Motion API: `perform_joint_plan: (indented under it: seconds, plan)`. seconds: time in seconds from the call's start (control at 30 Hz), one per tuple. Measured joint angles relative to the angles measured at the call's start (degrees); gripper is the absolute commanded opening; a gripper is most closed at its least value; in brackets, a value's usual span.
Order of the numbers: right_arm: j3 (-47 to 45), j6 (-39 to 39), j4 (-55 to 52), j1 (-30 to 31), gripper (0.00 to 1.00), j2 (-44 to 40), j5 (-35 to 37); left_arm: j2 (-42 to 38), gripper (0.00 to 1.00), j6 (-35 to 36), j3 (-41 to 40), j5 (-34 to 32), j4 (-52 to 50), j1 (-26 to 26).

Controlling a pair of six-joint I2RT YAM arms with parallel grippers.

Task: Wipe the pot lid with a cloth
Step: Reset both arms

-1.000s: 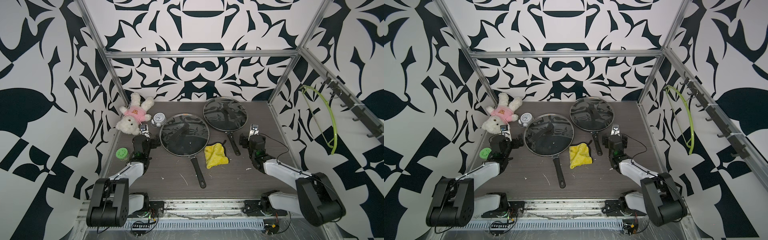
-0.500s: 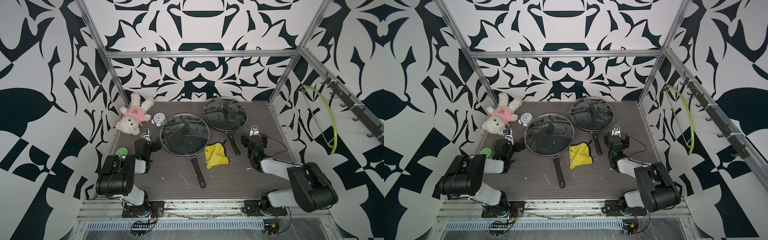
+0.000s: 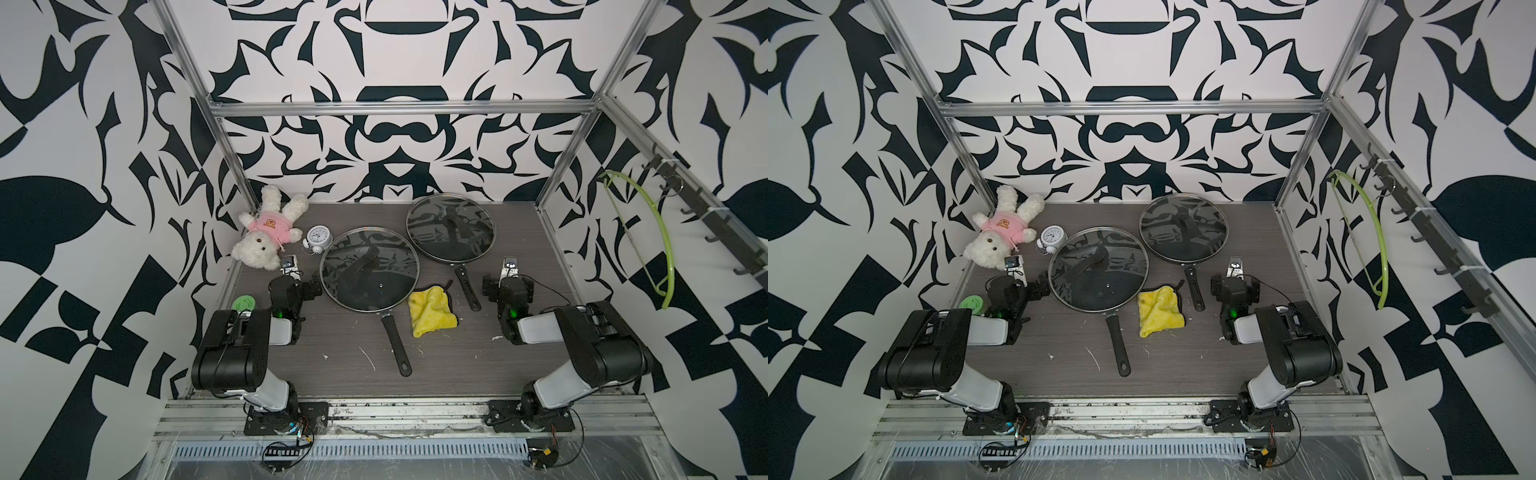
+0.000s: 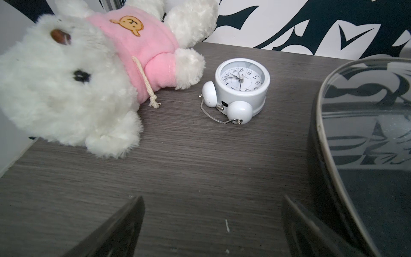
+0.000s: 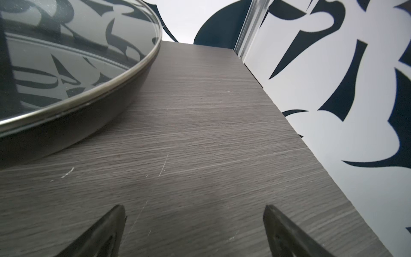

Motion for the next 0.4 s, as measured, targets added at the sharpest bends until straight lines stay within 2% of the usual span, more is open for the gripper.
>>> perform_joint_plan:
  seconds: [0.4]
  plan:
    - [0.0, 0.63, 0.15, -0.33, 0.99, 0.0, -1.66, 0.0, 0.99, 0.59, 1.05, -0.7, -1.18, -0.79]
